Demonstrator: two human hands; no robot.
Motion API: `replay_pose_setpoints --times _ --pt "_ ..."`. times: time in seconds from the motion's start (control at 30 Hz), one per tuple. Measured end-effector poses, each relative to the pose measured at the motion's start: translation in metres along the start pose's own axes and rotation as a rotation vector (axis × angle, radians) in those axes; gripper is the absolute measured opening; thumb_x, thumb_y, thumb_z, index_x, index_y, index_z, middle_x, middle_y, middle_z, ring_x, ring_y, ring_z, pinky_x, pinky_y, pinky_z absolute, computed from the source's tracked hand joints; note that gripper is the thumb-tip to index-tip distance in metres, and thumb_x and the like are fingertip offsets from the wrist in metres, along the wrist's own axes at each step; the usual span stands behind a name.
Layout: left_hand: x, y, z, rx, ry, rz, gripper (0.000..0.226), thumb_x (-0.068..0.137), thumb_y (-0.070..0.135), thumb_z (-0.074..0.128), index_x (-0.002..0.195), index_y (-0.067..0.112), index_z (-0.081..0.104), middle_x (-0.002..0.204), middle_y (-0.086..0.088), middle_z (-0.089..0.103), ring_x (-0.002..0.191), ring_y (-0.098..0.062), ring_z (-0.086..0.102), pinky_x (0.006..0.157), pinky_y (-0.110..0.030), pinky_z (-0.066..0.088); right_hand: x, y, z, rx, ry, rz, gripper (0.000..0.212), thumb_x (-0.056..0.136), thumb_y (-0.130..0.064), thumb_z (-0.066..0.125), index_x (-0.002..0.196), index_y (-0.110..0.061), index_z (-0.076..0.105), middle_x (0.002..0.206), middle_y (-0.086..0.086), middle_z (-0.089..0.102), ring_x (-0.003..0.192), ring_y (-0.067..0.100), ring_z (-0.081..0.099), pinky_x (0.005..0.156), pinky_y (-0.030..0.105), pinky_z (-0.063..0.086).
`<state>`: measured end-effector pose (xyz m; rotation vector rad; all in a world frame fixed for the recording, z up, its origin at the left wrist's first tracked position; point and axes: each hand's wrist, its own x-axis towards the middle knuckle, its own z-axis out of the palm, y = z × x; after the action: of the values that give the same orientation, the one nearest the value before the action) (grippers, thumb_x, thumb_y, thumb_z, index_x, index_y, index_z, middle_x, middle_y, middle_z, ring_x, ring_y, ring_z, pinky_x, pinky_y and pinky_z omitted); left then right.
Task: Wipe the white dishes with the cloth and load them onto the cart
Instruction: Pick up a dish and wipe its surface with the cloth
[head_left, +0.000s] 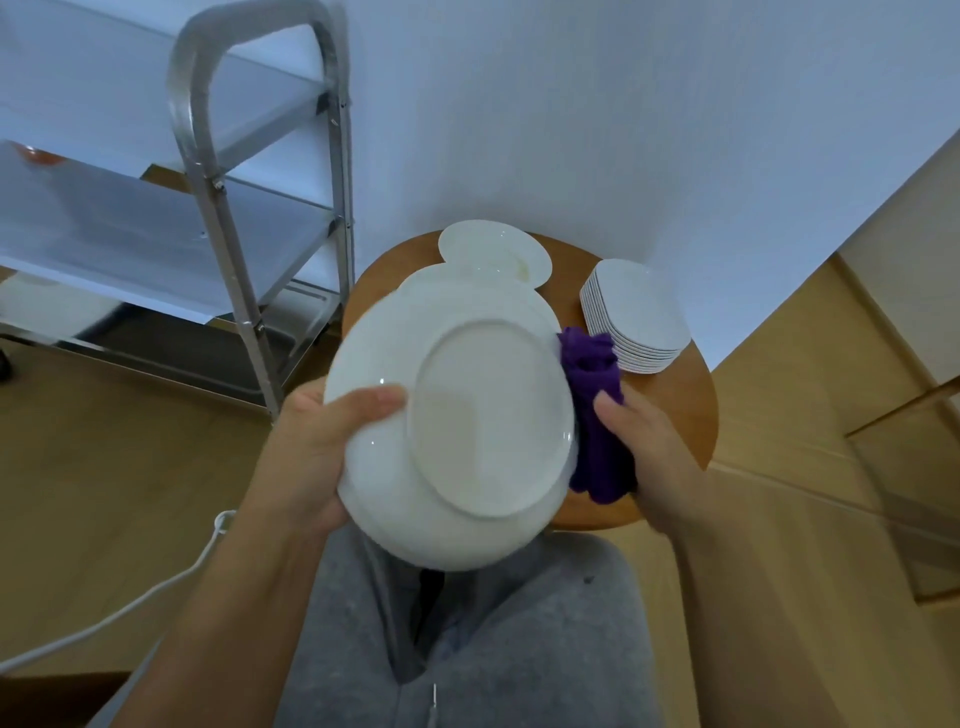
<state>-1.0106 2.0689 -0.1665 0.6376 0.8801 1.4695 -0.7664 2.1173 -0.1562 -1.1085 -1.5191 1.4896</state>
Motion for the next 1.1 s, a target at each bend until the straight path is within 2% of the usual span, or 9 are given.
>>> replay_pose_setpoints --times 0.07,0.17,0.3,0.4,0.47,0.63,0.83,0.93,1.1 --pt "0.006 -0.004 0.000 -0.118 0.077 0.003 0.056 0.048 0.017 0.077 0.102 0.015 0.064 0.088 -0.003 0.073 0.079 -0.022 0.071 0.056 -0.033 0.056 -0.007 0.019 0.012 0.198 0.100 -0.046 0.031 0.076 -0.034 0.061 0.107 -0.033 0.065 0.104 -0.002 0.070 0.094 0.016 0.067 0.075 0.026 0.054" --pt "0.010 -0.013 0.006 -0.162 0.079 0.042 0.049 0.061 0.019 0.074 0.108 0.014 0.060 0.091 -0.003 0.074 0.083 -0.022 0.071 0.060 -0.032 0.057 -0.005 0.029 0.028 0.283 0.277 -0.081 0.031 0.075 -0.024 0.071 0.105 -0.028 0.064 0.095 -0.005 0.072 0.085 0.012 0.068 0.068 0.023 0.054" --pt "0.013 -0.007 0.003 -0.191 -0.172 -0.135 0.067 0.060 0.039 0.084 0.115 0.009 0.062 0.107 -0.011 0.070 0.097 -0.027 0.068 0.072 -0.036 0.057 -0.004 0.018 0.016 0.214 0.319 -0.051 0.036 0.064 -0.020 0.072 0.100 -0.022 0.066 0.089 -0.005 0.073 0.079 0.010 0.069 0.063 0.021 0.054" --pt "0.018 0.003 -0.005 -0.481 -0.401 -0.343 0.049 0.091 0.037 0.052 0.126 0.003 0.057 0.119 -0.022 0.062 0.110 -0.038 0.060 0.090 -0.048 0.050 -0.004 0.004 -0.003 0.052 0.189 -0.021 0.030 0.060 -0.022 0.081 0.088 -0.027 0.072 0.085 -0.004 0.074 0.074 0.010 0.069 0.059 0.019 0.052" --pt "0.026 0.001 -0.010 -0.434 -0.370 -0.402 0.040 0.091 0.029 0.040 0.108 0.012 0.071 0.104 -0.013 0.071 0.095 -0.030 0.068 0.076 -0.040 0.057 -0.001 -0.003 -0.009 -0.059 0.135 0.022 0.021 0.062 -0.024 0.076 0.081 -0.031 0.073 0.082 -0.004 0.073 0.071 0.011 0.068 0.058 0.019 0.052" --pt "0.026 0.002 -0.004 -0.327 -0.274 -0.328 0.034 0.080 0.025 0.045 0.088 0.020 0.078 0.096 -0.007 0.073 0.083 -0.024 0.072 0.058 -0.034 0.058 -0.004 -0.006 -0.008 -0.078 0.242 0.080 0.029 0.059 -0.040 0.076 0.084 -0.025 0.070 0.079 -0.003 0.071 0.072 0.015 0.066 0.059 0.026 0.051" --pt "0.021 -0.011 0.027 -0.264 -0.173 -0.190 0.035 0.077 0.025 0.053 0.112 0.024 0.056 0.108 -0.003 0.071 0.100 -0.025 0.067 0.070 -0.039 0.059 -0.013 0.020 0.046 -0.065 0.474 -0.004 0.016 0.083 -0.037 0.062 0.098 -0.043 0.063 0.118 0.002 0.061 0.104 0.026 0.058 0.088 0.048 0.049" --pt "0.019 -0.016 0.033 -0.128 -0.145 -0.086 0.038 0.073 0.029 0.057 0.111 0.030 0.051 0.098 0.004 0.073 0.094 -0.018 0.069 0.069 -0.033 0.059 -0.016 0.025 0.071 -0.162 0.535 -0.042 0.021 0.083 -0.054 0.056 0.103 -0.049 0.053 0.126 -0.001 0.054 0.114 0.019 0.052 0.096 0.044 0.046" --pt "0.015 -0.022 0.037 -0.014 -0.159 -0.026 0.045 0.067 0.036 0.059 0.111 0.032 0.050 0.103 0.004 0.070 0.096 -0.017 0.068 0.078 -0.033 0.057 -0.017 0.017 0.088 -0.364 0.459 -0.123 0.020 0.081 -0.054 0.044 0.100 -0.059 0.042 0.129 -0.017 0.047 0.113 -0.003 0.044 0.095 0.019 0.040"
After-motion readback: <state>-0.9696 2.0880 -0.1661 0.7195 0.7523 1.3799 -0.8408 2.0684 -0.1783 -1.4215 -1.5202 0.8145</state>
